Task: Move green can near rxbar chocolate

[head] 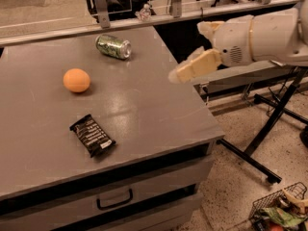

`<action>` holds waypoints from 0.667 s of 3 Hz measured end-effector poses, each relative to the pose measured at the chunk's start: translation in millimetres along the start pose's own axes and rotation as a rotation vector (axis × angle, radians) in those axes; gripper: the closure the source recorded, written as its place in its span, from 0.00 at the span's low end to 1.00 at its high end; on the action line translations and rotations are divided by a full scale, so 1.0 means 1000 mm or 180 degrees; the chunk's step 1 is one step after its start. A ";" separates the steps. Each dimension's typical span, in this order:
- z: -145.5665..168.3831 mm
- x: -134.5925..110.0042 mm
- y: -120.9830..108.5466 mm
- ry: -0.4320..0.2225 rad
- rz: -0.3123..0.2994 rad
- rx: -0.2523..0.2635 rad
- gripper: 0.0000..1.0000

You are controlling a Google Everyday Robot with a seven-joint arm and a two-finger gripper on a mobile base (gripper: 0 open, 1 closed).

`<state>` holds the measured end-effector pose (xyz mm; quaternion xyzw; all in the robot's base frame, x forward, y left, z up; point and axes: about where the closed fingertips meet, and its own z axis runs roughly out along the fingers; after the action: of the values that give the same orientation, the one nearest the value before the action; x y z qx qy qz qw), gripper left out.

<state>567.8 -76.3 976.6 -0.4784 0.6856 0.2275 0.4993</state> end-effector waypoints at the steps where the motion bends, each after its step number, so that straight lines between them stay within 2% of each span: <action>1: 0.006 -0.003 -0.014 -0.0059 0.0103 0.0187 0.00; 2: 0.006 -0.004 -0.012 -0.0054 0.0087 0.0164 0.00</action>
Offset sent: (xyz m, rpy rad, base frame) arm 0.0154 -0.0005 0.0033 0.0291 -0.0079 -0.0629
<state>581.3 -75.4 980.1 -0.4541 0.6934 0.2206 0.5141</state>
